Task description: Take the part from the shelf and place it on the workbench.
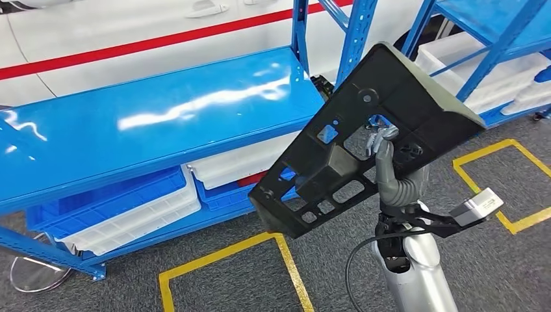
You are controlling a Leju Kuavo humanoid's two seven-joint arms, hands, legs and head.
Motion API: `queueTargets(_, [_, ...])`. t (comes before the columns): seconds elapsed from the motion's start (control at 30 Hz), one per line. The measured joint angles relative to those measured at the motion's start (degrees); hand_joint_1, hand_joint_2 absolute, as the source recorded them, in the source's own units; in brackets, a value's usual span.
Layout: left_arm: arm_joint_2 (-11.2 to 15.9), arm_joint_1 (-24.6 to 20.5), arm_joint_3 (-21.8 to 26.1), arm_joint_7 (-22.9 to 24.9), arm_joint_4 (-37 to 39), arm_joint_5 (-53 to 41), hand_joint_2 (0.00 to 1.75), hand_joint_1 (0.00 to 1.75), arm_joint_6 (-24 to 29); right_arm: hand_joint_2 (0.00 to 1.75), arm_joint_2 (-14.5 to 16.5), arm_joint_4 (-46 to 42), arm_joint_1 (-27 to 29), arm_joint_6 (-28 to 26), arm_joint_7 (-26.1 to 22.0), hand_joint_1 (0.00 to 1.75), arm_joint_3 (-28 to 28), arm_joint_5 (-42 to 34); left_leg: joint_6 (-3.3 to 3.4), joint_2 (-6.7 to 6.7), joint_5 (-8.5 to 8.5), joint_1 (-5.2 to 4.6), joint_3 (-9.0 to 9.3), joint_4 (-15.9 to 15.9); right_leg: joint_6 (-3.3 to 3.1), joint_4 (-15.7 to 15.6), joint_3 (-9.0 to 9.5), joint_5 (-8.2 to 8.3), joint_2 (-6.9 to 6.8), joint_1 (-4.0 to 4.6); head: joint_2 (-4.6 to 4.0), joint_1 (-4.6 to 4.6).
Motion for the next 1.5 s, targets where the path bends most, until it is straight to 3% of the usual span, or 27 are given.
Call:
queueTargets(0.07, [0.02,-0.06,0.14,0.05,-0.02,0.08,0.00,0.00,0.08,1.75,-0.72,-0.82,1.02,-0.31,-0.18,1.75,-1.44,0.33,1.23,-2.41,-0.40,-0.79,4.85,-7.22,0.46,-0.28,-0.57,1.35,1.05,-0.30,0.00,0.01])
queueTargets(0.1, [-0.03,-0.08,0.19,0.12,-0.03,0.10,0.00,0.00,0.12,1.75,-1.09,-1.23,1.56,-0.39,-0.22,1.75,-2.29,0.45,1.37,-2.74,-0.69,-1.10,5.84,-9.06,0.87,-0.59,-0.64,2.08,1.58,-0.49,0.01,0.00])
queueTargets(0.17, [-0.32,-0.16,0.35,0.29,0.00,0.23,0.00,0.00,0.16,1.75,-1.90,-2.00,2.74,-0.50,-0.22,1.75,-4.18,0.63,1.19,-1.49,0.75,-1.16,5.50,-10.15,1.61,-1.41,-0.81,3.18,2.28,-0.67,0.01,-0.01])
queueTargets(0.2, [-0.42,-0.23,0.46,0.36,0.02,0.33,0.00,0.00,0.17,1.75,-2.33,-2.34,3.23,-0.55,-0.15,1.75,-5.24,0.72,1.32,-0.72,1.69,-0.98,5.09,-10.70,1.87,-1.06,-1.17,2.28,1.71,-0.55,0.01,-0.01])
queueTargets(0.23, [-0.52,-0.23,0.59,0.38,0.03,0.40,0.00,0.00,0.18,1.75,-2.76,-2.58,3.58,-0.56,-0.06,1.75,-6.28,0.80,1.39,0.19,2.72,-0.73,4.49,-11.21,2.13,0.35,-1.76,0.03,0.60,-0.45,0.00,0.00])
queueTargets(0.3, [-0.68,-0.06,0.87,0.40,0.05,0.46,0.00,0.00,0.16,1.75,-3.42,-2.86,4.08,-0.45,0.13,1.75,-8.23,0.98,1.42,1.96,4.34,-0.46,2.91,-11.54,2.79,6.52,-3.28,-6.52,-2.08,-0.81,0.00,0.01])
queueTargets(0.33, [-0.73,0.04,0.99,0.40,0.05,0.46,0.00,0.00,0.15,1.75,-3.62,-2.92,4.42,-0.39,0.19,1.75,-9.05,1.06,1.28,2.91,5.00,-0.41,1.99,-11.43,3.29,10.30,-3.89,-8.67,-2.80,-1.21,0.00,0.01])
queueTargets(0.4, [-0.85,0.12,1.10,0.39,0.05,0.47,0.00,0.00,0.15,1.75,-3.91,-2.97,5.14,-0.33,0.25,1.75,-10.29,1.12,0.98,4.38,5.95,-0.29,0.35,-11.09,4.15,15.51,-4.27,-9.19,-3.38,-1.94,0.00,0.01])
queueTargets(0.5, [-0.90,0.08,1.11,0.39,0.05,0.48,0.00,0.00,0.14,1.75,-4.08,-2.97,5.46,-0.31,0.27,1.75,-10.80,1.15,0.78,5.06,6.35,-0.17,-0.53,-10.81,4.58,16.91,-3.98,-7.95,-3.51,-2.29,0.00,0.01])
queueTargets(0.53, [-0.90,0.05,1.13,0.39,0.05,0.48,0.00,0.00,0.14,1.75,-4.15,-2.97,5.57,-0.29,0.28,1.75,-11.02,1.17,0.64,5.38,6.50,-0.07,-1.03,-10.55,4.81,16.62,-3.31,-6.95,-3.60,-2.46,0.00,0.01])
queueTargets(0.57, [-0.89,-0.06,1.19,0.39,0.05,0.48,0.00,0.00,0.14,1.75,-4.27,-2.97,5.71,-0.27,0.28,1.75,-11.40,1.19,0.27,6.09,6.75,0.11,-2.06,-9.79,5.37,14.05,-0.56,-6.15,-4.45,-2.85,0.00,0.01])
queueTargets(0.6, [-0.89,-0.19,1.26,0.38,0.05,0.49,0.00,0.00,0.14,1.75,-4.41,-3.05,5.84,-0.26,0.31,1.75,-11.85,1.23,-0.30,6.91,6.99,0.30,-3.32,-8.82,5.58,9.71,3.16,-6.47,-5.45,-2.92,0.00,0.01])
queueTargets(0.67, [-0.90,-0.49,1.43,0.33,0.05,0.58,0.00,0.00,0.14,1.75,-4.68,-3.33,6.27,-0.25,0.38,1.75,-12.79,1.33,-1.64,8.59,7.68,0.61,-5.40,-7.21,4.84,1.24,9.41,-8.20,-7.22,-2.80,0.00,0.00])
queueTargets(0.7, [-0.94,-0.55,1.49,0.31,0.05,0.68,0.00,0.00,0.13,1.75,-4.78,-3.50,6.67,-0.25,0.42,1.75,-13.20,1.40,-2.22,9.14,8.08,0.77,-5.72,-7.08,3.80,-0.61,10.05,-9.05,-7.11,-2.35,0.00,0.00])
queueTargets(0.77, [-1.02,-0.52,1.62,0.33,0.05,0.96,0.00,0.00,0.12,1.75,-4.93,-3.73,7.79,-0.24,0.50,1.75,-14.19,1.64,-3.17,8.29,7.71,1.29,-6.07,-6.67,2.23,-0.79,9.31,-8.20,-6.35,-2.19,0.00,0.01])
queueTargets(0.83, [-1.07,-0.23,1.85,0.44,0.05,1.15,0.00,0.00,0.17,1.75,-4.98,-3.88,8.63,-0.13,0.56,1.75,-14.90,2.05,-3.69,5.19,3.89,1.57,-7.36,-2.79,1.21,-0.84,8.51,-7.20,-5.39,-2.15,0.00,0.01])
queueTargets(0.9, [-1.08,0.03,2.09,0.57,0.05,1.19,0.00,0.00,0.32,1.75,-4.96,-3.94,9.18,0.11,0.59,1.75,-15.21,2.52,-3.63,3.07,-0.98,1.56,-9.56,4.69,0.71,-0.75,7.45,-6.31,-4.06,-1.84,0.00,0.01])
queueTargets(0.97, [-1.08,0.09,2.33,0.69,0.05,1.21,0.00,0.00,0.61,1.75,-4.95,-3.94,9.79,0.24,0.76,1.75,-15.54,3.27,-3.25,2.63,-2.47,1.48,-10.00,8.87,0.53,-0.64,6.45,-5.55,-2.55,-1.43,0.00,0.01])
queueTargets(1.03, [-1.08,0.07,2.51,0.82,0.05,1.22,0.00,0.00,0.89,1.75,-4.97,-3.78,9.79,-0.53,1.27,1.75,-16.04,5.26,-2.40,2.14,-0.14,1.20,-6.41,4.50,0.53,-0.56,5.72,-4.90,-0.92,-1.13,0.00,0.01])
queueTargets(1.1, [-1.00,0.01,2.61,0.94,0.05,1.14,0.00,0.00,0.98,1.75,-5.13,-3.36,8.86,-1.99,2.01,1.75,-16.49,8.09,-1.23,-0.09,2.20,0.87,-1.36,-3.74,0.76,-0.56,5.23,-4.29,0.55,-1.09,0.00,0.01])
queueTargets(1.17, [-0.90,-0.11,2.73,1.00,0.05,0.89,0.00,0.00,0.96,1.75,-5.78,-2.30,7.19,-3.37,3.02,1.75,-16.87,10.74,-0.84,-1.79,2.87,0.60,0.99,-8.03,1.45,-0.66,4.80,-3.62,1.78,-1.47,0.00,0.01])
queueTargets(1.23, [-0.94,-0.24,2.79,1.00,0.05,0.57,0.00,0.00,0.84,1.75,-7.19,-0.56,4.75,-4.80,4.32,1.75,-17.25,13.49,-0.83,-1.12,3.38,0.41,1.10,-8.80,2.47,-0.92,4.40,-2.88,3.04,-1.78,0.00,0.01])
queueTargets(1.27, [-1.02,-0.36,2.80,0.98,0.05,0.40,0.00,0.00,0.79,1.75,-8.13,0.39,3.36,-5.44,4.94,1.75,-17.40,14.94,-0.57,-0.44,3.76,0.45,1.12,-9.29,2.80,-0.83,4.14,-2.83,2.78,-1.81,0.00,0.01])
queueTargets(1.33, [-1.21,-0.49,2.81,0.87,0.05,0.15,0.00,0.00,0.68,1.75,-10.18,2.35,0.22,-6.47,6.20,1.75,-17.58,17.31,0.09,1.01,4.64,0.63,1.01,-10.20,3.28,1.72,2.69,-4.72,0.23,-1.64,0.00,0.02])
queueTargets(1.4, [-1.30,-0.45,2.83,0.73,0.05,-0.04,0.00,0.00,0.36,1.75,-12.05,4.45,-3.10,-6.86,7.47,1.75,-17.62,18.11,0.42,2.41,5.08,0.51,0.47,-10.37,3.70,8.70,-0.49,-8.83,-2.64,-1.73,0.00,0.02])
queueTargets(1.47, [-1.32,-0.37,2.84,0.66,0.05,-0.27,0.00,0.00,-0.09,1.75,-13.95,6.58,-6.12,-6.93,8.83,1.75,-17.62,18.20,0.43,3.82,5.26,0.39,-0.17,-10.09,4.18,14.47,-2.72,-11.01,-3.36,-1.89,0.00,0.01])
queueTargets(1.5, [-1.37,-0.34,2.84,0.66,0.05,-0.37,0.00,0.00,-0.22,1.75,-14.90,7.61,-7.56,-6.85,9.53,1.75,-17.60,18.17,0.40,4.48,5.29,0.37,-0.42,-9.89,4.32,14.50,-2.34,-10.53,-3.53,-1.92,0.00,0.01])
